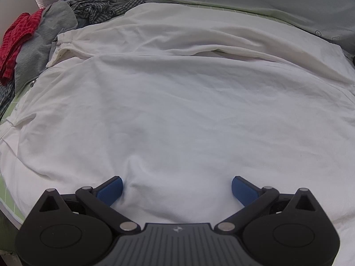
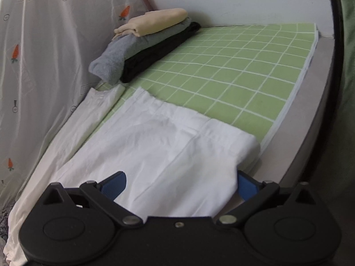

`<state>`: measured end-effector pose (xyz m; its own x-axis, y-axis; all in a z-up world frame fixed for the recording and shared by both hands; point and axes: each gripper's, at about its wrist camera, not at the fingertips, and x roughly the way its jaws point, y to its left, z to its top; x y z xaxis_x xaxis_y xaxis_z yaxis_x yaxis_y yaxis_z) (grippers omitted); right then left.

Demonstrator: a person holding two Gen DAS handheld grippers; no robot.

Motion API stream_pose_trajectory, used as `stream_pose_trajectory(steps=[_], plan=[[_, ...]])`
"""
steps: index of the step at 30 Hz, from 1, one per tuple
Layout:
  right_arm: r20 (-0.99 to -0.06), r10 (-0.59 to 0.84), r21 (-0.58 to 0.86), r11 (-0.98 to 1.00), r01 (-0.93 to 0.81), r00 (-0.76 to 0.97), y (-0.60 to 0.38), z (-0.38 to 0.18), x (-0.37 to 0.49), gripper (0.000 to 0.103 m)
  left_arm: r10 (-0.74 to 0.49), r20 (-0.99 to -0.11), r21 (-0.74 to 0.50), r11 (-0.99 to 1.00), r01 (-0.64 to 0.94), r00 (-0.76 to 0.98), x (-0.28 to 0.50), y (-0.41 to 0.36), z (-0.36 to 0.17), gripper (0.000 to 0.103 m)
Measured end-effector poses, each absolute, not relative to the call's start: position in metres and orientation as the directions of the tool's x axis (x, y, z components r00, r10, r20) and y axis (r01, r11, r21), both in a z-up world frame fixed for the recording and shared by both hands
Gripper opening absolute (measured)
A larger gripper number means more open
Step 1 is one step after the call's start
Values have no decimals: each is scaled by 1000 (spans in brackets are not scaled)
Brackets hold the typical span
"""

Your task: Fold clothes

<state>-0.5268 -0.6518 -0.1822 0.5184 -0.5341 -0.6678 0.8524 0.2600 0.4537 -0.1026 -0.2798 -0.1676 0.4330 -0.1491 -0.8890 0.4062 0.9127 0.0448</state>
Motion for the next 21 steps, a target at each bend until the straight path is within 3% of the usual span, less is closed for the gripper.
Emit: stream_pose_trajectory(steps=[7, 13, 17, 21], plan=[[-696, -485, 465, 257, 847, 529, -653, -182, -523, 103, -151, -888, 42, 914, 404, 434, -103, -279, -168, 103], [-667, -459, 586, 164, 794, 587, -657, -183, -535, 98, -154, -887, 39, 914, 403, 435, -103, -279, -168, 103], [-629, -447, 661, 123, 740, 636, -660, -182, -541, 75, -156, -888, 36, 914, 403, 433, -103, -279, -168, 103], [-610, -430, 703, 92, 705, 665, -659, -188, -542, 61, -159, -888, 33, 914, 404, 431, -102, -278, -168, 103]])
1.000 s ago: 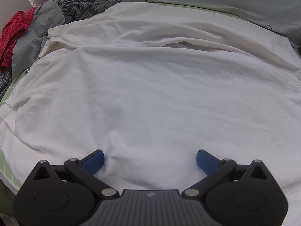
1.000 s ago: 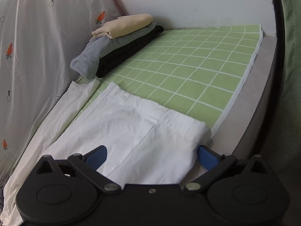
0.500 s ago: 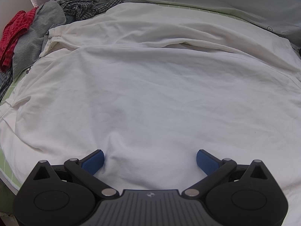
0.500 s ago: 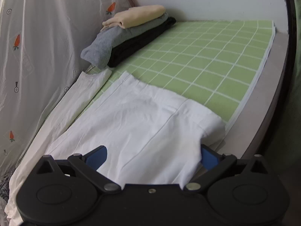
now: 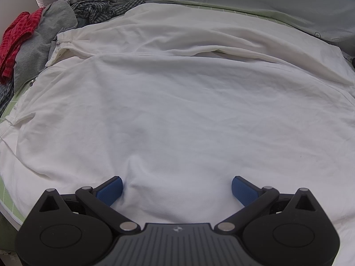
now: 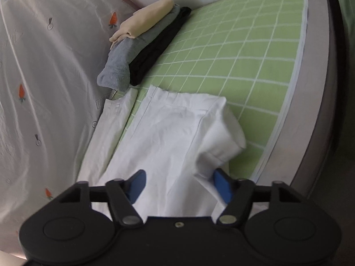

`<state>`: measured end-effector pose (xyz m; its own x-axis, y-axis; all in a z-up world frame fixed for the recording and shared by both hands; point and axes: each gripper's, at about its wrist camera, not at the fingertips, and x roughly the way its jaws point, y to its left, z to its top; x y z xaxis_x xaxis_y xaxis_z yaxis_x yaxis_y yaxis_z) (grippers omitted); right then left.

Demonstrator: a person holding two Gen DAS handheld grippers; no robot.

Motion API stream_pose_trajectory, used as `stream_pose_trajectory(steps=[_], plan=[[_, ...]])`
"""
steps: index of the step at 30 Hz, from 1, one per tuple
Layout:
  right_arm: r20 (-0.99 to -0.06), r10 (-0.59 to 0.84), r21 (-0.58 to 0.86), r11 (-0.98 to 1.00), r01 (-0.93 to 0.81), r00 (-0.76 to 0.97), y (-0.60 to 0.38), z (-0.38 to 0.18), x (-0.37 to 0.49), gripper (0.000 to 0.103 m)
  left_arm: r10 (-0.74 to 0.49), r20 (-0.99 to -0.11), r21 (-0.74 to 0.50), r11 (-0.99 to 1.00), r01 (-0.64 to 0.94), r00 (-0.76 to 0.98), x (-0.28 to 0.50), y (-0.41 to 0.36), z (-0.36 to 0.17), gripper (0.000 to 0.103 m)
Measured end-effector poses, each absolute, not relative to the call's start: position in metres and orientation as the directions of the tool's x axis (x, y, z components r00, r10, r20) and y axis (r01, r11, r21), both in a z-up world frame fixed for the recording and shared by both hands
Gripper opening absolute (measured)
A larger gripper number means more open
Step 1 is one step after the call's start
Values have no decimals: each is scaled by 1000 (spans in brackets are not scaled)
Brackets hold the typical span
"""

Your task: Fold clothes

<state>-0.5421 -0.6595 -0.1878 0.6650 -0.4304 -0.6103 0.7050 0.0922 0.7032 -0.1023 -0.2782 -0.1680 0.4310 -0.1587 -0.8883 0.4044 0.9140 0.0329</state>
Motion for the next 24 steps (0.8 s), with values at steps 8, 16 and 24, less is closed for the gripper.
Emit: stream_pose_trajectory(steps=[8, 16, 24], plan=[[-725, -416, 536, 157, 829, 548, -664, -183, -520, 28, -162, -892, 27, 913, 408, 421, -100, -277, -169, 103], [-774, -427, 437, 173, 883, 467, -663, -178, -507, 24, -155, -904, 32, 904, 427, 397, -96, -278, -167, 102], [-794, -423, 404, 168, 899, 436, -664, -175, -501, 24, -196, -865, -48, 948, 313, 461, -99, -227, -144, 95]])
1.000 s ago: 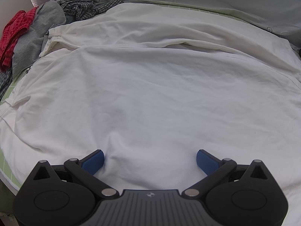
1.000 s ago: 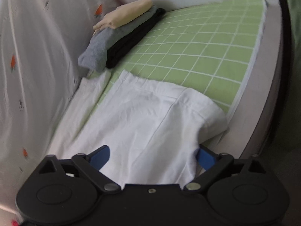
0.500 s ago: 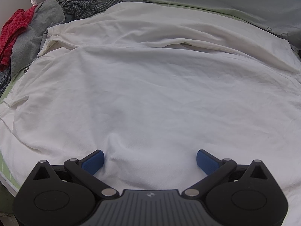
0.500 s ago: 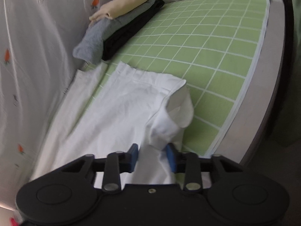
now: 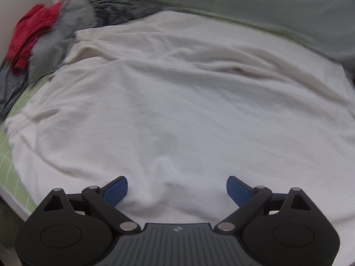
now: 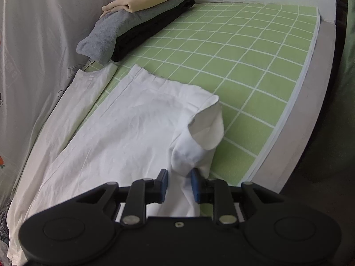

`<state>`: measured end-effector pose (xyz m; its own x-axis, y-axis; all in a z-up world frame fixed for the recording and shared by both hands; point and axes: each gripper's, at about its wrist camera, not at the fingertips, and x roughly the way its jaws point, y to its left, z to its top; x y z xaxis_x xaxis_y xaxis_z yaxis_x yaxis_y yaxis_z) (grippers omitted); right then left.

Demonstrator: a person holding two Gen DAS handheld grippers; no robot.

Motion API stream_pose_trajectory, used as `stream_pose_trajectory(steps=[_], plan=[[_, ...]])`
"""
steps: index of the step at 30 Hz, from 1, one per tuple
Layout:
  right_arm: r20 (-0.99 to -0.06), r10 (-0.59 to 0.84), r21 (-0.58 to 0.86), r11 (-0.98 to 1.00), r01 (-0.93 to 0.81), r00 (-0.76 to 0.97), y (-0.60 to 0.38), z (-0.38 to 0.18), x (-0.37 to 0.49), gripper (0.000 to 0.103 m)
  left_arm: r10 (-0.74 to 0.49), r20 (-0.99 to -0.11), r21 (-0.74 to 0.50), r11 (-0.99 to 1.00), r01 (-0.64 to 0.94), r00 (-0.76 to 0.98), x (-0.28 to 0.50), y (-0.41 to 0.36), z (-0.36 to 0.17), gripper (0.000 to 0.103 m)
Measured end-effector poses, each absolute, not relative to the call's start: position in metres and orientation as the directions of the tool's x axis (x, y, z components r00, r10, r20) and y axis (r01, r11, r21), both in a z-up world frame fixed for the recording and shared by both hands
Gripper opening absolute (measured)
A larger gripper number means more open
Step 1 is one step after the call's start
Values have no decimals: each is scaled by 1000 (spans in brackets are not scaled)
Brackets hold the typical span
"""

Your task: Fold clothes

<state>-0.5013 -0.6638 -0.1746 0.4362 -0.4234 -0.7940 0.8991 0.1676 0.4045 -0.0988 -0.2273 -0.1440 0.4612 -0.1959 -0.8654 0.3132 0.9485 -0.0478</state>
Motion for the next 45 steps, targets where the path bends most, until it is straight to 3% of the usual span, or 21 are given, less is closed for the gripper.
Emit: stream_pose_trajectory(steps=[3, 5, 9, 12, 17, 23, 25, 28, 33, 45], plan=[[-804, -420, 386, 169, 907, 421, -665, -173, -498, 25, -184, -838, -81, 973, 216, 513, -96, -195, -133, 95], [-810, -419, 372, 173, 912, 410, -666, -172, -494, 26, -135, -825, -60, 986, 153, 548, -94, -173, -127, 95], [-814, -423, 355, 180, 917, 398, -664, -170, -487, 38, -3, -810, 7, 1000, 13, 586, -85, -129, -127, 95], [-823, -430, 311, 204, 928, 370, -662, -169, -478, 39, 84, -814, 29, 994, -103, 575, -77, -97, -133, 95], [-832, -438, 266, 225, 938, 341, -660, -168, -471, 39, 61, -839, -33, 986, -162, 540, -69, -73, -144, 95], [-835, -442, 259, 211, 942, 329, -659, -168, -473, 32, -11, -849, -84, 990, -114, 528, -65, -86, -153, 63], [-835, -447, 259, 196, 946, 322, -658, -168, -474, 27, -4, -841, -59, 995, -84, 541, -65, -94, -153, 29], [-826, -451, 295, 164, 941, 338, -658, -167, -480, 21, 14, -835, -21, 998, -58, 551, -60, -99, -149, 11], [-801, -479, 304, 192, 933, 359, -656, -152, -476, 14, -18, -815, -104, 988, -115, 579, -57, -92, -129, 7], [-671, -546, 401, 303, 864, 503, -679, -103, -435, 11, -79, -690, -212, 973, -96, 719, -27, -130, -61, 4]])
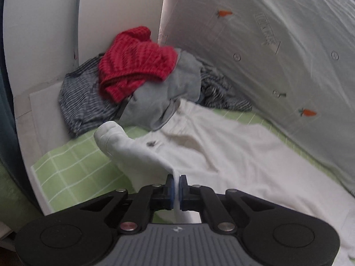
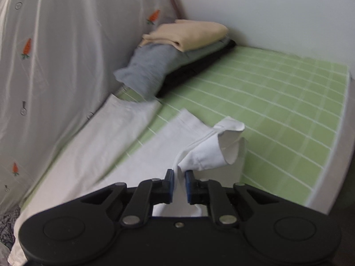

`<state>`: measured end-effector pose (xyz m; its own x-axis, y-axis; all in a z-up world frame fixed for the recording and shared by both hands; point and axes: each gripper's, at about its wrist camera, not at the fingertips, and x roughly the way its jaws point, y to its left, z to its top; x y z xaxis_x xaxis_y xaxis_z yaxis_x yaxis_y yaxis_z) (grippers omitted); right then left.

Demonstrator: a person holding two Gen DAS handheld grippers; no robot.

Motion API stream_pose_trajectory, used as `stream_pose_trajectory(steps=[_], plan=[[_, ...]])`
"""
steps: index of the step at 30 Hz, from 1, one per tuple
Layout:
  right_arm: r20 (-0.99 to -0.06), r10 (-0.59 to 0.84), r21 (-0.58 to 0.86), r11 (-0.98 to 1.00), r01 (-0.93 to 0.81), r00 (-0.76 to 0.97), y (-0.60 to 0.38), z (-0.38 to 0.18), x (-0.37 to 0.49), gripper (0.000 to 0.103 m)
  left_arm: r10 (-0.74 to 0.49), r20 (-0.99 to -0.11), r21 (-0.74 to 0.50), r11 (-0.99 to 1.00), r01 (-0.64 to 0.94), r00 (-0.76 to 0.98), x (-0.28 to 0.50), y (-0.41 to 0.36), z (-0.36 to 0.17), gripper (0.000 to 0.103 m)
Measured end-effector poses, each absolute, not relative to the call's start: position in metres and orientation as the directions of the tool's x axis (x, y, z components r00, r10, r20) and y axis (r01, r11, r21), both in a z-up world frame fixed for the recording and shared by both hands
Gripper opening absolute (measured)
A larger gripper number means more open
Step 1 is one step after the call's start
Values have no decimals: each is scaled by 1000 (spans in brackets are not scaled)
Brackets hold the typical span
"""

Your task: Fold clothes

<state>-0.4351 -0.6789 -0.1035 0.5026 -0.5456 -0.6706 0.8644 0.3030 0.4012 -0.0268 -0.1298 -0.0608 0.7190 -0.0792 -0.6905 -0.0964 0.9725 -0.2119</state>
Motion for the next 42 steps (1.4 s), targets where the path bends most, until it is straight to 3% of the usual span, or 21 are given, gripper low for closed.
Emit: stream_pose_trajectory(steps=[14, 22, 24, 26, 27, 28, 29, 30, 31, 32, 33, 42], plan=[[-504, -607, 374, 487, 789, 614, -753, -41, -318, 4, -80, -559, -204, 978, -43, 825, 62, -185, -24, 4], [-453, -598, 323, 581, 747, 661, -823, -19, -182, 4, -87, -503, -201, 979, -19, 860, 174, -248, -23, 4], [-471, -588, 311, 587, 747, 658, -848, -26, -136, 4, -56, -534, -166, 985, -40, 843, 215, -275, -41, 7], [-553, -542, 255, 612, 748, 632, -871, -48, -81, 6, -15, -616, -132, 988, -84, 787, 255, -297, -66, 15], [-595, -526, 218, 622, 752, 607, -878, -63, -58, 16, -7, -656, -130, 986, -104, 755, 270, -305, -79, 27], [-636, -512, 178, 631, 755, 578, -884, -78, -36, 32, -25, -679, -158, 981, -114, 733, 277, -308, -90, 31], [-649, -514, 150, 636, 757, 560, -883, -90, -24, 66, -44, -697, -185, 975, -120, 716, 282, -311, -99, 34], [-657, -521, 124, 638, 760, 545, -880, -101, -14, 84, -60, -703, -201, 973, -117, 708, 279, -313, -106, 46], [-645, -538, 112, 636, 763, 543, -873, -108, -11, 90, -66, -710, -198, 974, -109, 701, 273, -315, -111, 64], [-637, -545, 113, 634, 765, 546, -864, -113, -15, 100, -70, -716, -190, 977, -97, 695, 266, -318, -116, 73], [-629, -549, 117, 633, 766, 550, -856, -118, -20, 103, -70, -720, -172, 982, -80, 690, 257, -322, -119, 81], [-671, -622, 72, 488, 870, 404, -780, -140, -143, 103, -44, -817, 41, 990, 134, 575, 174, -334, -153, 91]])
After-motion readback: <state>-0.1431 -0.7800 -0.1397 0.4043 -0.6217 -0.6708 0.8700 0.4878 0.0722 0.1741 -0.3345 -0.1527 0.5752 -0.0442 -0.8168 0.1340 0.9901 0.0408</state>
